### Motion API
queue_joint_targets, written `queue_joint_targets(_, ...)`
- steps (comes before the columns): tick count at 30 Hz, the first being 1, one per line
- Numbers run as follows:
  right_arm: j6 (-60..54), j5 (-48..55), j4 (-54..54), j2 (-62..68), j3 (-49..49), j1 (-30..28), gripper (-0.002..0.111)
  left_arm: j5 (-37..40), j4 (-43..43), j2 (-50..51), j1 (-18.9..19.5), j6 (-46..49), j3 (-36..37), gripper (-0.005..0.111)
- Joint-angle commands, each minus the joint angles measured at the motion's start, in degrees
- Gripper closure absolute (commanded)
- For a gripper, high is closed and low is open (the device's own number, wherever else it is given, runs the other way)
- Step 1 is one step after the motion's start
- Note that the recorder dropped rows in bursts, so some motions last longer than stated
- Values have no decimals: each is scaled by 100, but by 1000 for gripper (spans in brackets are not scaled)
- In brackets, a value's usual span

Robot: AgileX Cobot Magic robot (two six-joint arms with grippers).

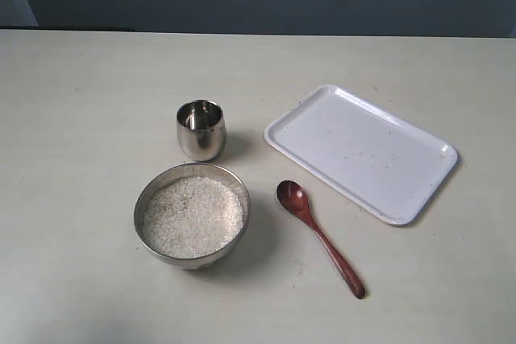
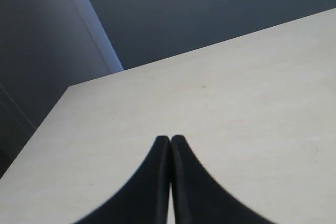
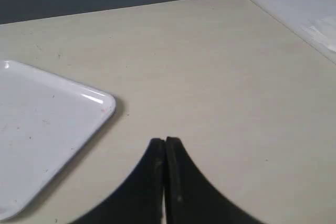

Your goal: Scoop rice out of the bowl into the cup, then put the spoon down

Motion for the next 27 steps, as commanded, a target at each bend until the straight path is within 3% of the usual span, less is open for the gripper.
queue_joint_targets(1,-20,-40,-124,-33,14,-27,109,-57,-1,-29,-1,-38,-14,106)
queue_joint_targets(7,-29,-376,-223,-33,14,-27,109,-57,-1,-29,-1,-38,-14,106)
queue_joint_targets(16,178,-2680,998,-33,14,-27,109,-57,-1,-29,-1,-38,-14,106)
queue_joint_targets(22,3321,-2726,1404,-33,14,-14,109,-57,-1,-29,-1,-38,-14,106)
queue_joint_targets(27,3545,-2612,1148,-33,14,-14,109,-57,-1,-29,-1,-38,-14,106)
